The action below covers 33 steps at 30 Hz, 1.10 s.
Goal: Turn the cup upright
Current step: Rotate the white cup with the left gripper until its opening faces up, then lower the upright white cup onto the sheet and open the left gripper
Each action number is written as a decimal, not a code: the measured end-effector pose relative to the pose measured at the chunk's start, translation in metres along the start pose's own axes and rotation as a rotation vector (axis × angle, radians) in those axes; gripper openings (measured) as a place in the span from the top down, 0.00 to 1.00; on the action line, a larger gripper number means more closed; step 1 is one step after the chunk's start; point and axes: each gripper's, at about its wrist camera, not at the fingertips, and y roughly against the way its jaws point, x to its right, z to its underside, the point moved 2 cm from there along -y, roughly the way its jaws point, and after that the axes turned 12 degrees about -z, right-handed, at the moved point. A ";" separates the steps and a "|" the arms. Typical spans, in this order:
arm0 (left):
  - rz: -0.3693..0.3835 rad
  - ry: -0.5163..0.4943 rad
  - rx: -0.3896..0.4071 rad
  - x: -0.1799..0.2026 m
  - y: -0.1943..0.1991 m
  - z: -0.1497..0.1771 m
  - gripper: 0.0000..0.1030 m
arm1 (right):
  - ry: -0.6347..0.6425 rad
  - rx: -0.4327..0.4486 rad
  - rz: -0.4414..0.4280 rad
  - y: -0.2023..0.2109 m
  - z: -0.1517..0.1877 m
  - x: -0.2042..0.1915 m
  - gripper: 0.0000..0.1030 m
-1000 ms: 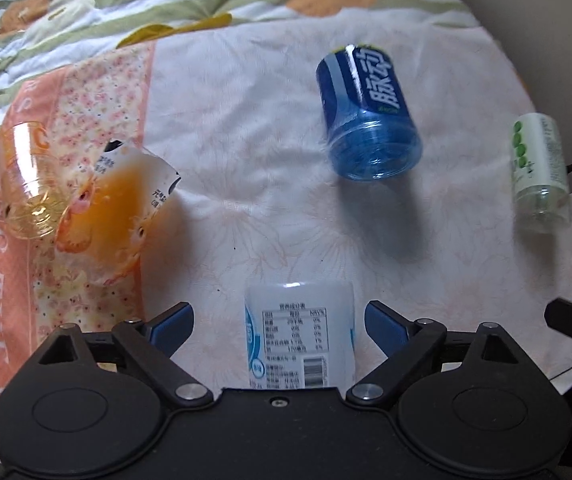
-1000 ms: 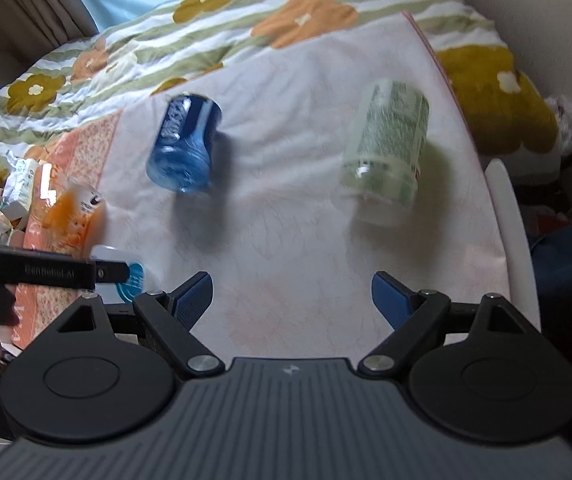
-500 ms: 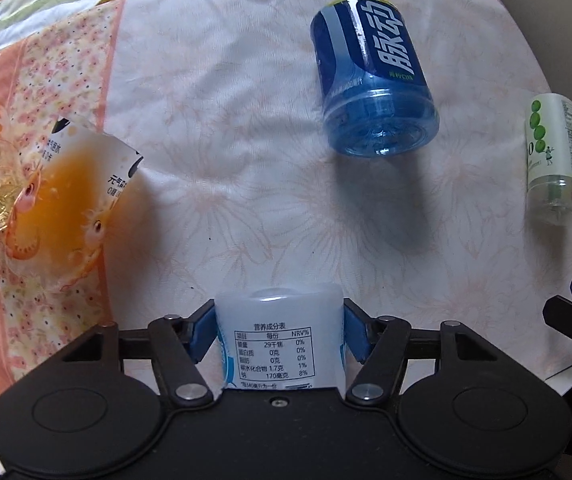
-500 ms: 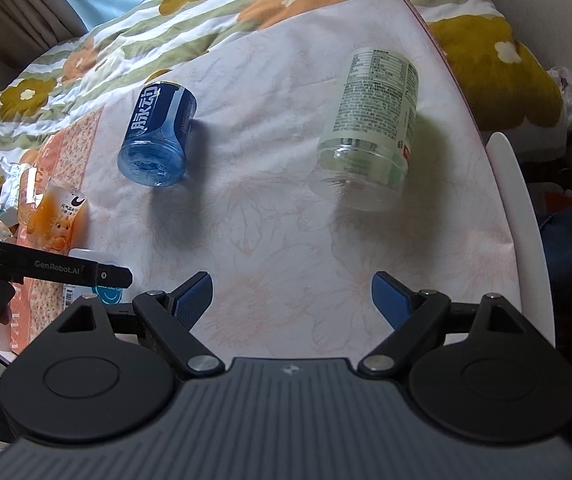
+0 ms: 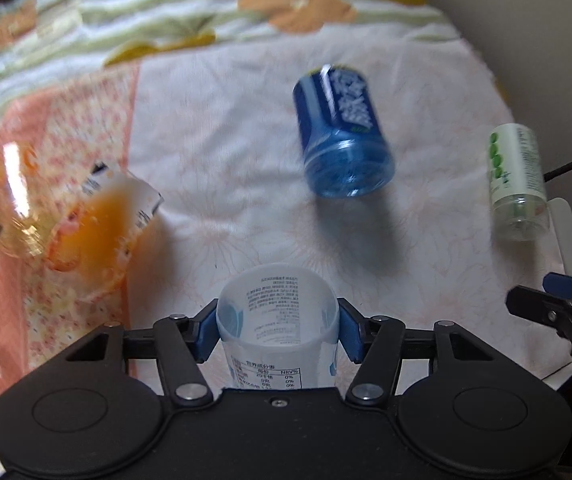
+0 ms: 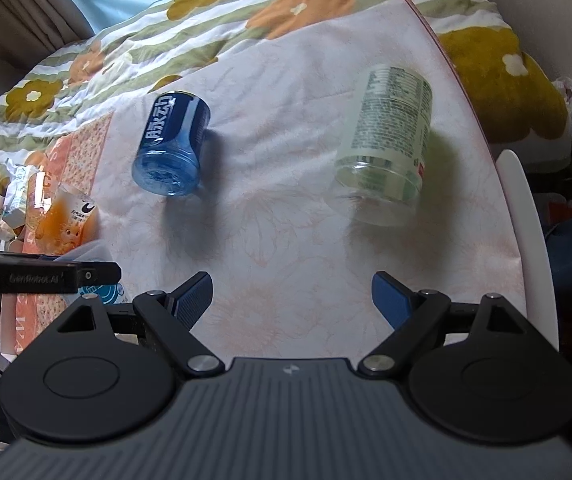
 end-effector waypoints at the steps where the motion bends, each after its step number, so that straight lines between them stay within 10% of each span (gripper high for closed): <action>1: -0.016 -0.011 0.036 0.003 0.005 0.004 0.39 | 0.002 -0.002 -0.001 -0.001 0.001 -0.002 0.01; 11: -0.098 0.033 0.310 0.011 0.014 0.033 0.39 | 0.038 -0.048 0.019 -0.013 0.020 -0.014 0.01; 33: -0.096 0.074 0.358 0.013 0.016 0.078 0.37 | 0.080 -0.077 0.030 -0.014 0.044 -0.032 0.01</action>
